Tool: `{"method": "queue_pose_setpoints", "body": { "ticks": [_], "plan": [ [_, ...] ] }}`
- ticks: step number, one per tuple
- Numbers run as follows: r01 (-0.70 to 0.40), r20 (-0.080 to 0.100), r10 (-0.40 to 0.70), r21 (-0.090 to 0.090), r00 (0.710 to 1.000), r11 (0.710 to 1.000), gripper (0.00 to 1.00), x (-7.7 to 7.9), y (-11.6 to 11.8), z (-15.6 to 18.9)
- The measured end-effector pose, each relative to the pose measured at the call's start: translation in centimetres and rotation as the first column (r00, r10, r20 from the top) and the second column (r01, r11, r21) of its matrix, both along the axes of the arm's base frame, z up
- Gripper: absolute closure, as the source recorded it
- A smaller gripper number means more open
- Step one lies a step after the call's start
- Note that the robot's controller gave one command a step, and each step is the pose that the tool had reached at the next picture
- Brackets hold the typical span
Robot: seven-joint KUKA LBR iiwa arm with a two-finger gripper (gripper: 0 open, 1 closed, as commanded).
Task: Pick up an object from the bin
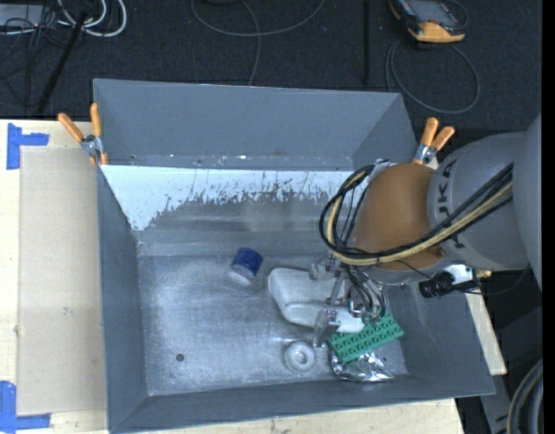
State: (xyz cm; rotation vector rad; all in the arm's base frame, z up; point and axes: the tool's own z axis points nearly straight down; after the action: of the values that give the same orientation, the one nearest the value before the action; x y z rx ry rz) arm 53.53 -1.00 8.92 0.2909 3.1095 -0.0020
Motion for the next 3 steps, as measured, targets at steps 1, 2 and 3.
{"method": "queue_pose_setpoints", "body": {
  "ticks": [1, 2, 3],
  "plan": [
    [-0.003, -0.002, 0.003, -0.001, 1.000, 1.000, 1.00, 0.0, 0.0, 0.0],
    [-0.002, -0.008, 0.002, 0.003, 1.000, 1.000, 1.00, 3.7, 1.0, 17.1],
    [-0.004, -0.018, 0.004, 0.003, 1.000, 1.000, 1.00, 3.5, 1.0, 16.6]
  ]
}}
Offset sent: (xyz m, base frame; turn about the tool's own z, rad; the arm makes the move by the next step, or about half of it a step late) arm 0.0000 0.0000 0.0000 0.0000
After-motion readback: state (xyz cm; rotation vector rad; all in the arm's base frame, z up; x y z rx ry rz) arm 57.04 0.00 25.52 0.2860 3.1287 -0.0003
